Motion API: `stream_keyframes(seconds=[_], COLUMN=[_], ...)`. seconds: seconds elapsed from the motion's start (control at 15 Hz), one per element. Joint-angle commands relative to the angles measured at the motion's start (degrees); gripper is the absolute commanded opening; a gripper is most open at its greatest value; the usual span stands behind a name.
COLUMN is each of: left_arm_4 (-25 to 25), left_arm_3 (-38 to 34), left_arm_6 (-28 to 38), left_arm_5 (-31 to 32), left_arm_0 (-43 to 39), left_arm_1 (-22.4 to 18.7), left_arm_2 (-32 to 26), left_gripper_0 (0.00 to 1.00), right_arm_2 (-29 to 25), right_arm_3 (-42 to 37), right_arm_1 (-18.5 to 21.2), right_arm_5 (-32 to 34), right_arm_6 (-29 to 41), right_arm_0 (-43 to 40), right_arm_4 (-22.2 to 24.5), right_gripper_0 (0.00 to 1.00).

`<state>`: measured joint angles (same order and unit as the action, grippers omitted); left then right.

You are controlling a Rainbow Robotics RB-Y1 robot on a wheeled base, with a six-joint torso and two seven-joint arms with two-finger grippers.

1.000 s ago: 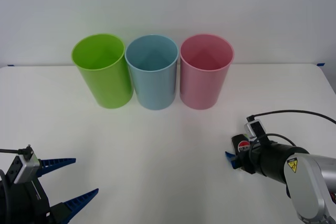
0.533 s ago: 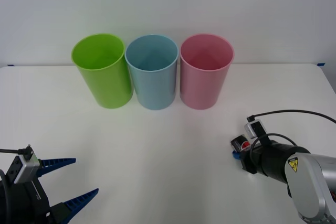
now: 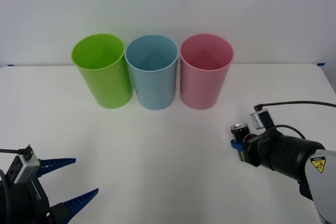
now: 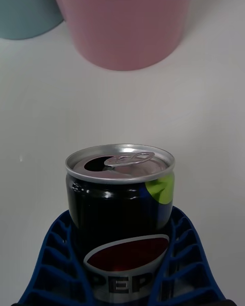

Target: Put cans in the blue bin and PET bottles in the pink bin and trash in the green bin.

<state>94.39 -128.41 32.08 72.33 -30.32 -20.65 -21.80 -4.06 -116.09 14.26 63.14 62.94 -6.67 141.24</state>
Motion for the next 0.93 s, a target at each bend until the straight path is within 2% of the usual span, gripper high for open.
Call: stream_keyframes(seconds=[0.07,0.4,0.53,0.73,0.93], left_arm_4=[0.0,0.0,0.0,0.0,0.0], left_arm_3=[0.0,0.0,0.0,0.0,0.0], left_arm_6=[0.0,0.0,0.0,0.0,0.0], left_arm_5=[0.0,0.0,0.0,0.0,0.0], left_arm_0=[0.0,0.0,0.0,0.0,0.0], left_arm_1=[0.0,0.0,0.0,0.0,0.0], left_arm_2=[0.0,0.0,0.0,0.0,0.0], left_gripper_0=[1.0,1.0,1.0,1.0,1.0], right_arm_2=[-2.44,-11.41,-16.33,-21.25,-21.42], right_arm_3=[-5.11,-7.92,-7.83,-7.31,-7.66], right_arm_1=[3.14,6.92,7.01,7.1,7.1], right_arm_5=[-0.03,0.49,3.92,7.0,7.0], right_arm_6=[-2.56,-17.5,-23.48,-28.4,-29.63], right_arm_0=[-3.35,-10.65,-11.18,-11.18,-8.8], right_arm_4=[-11.33,-38.4,-48.95,-60.99,-67.85], right_gripper_0=[0.0,0.0,0.0,0.0,0.0])
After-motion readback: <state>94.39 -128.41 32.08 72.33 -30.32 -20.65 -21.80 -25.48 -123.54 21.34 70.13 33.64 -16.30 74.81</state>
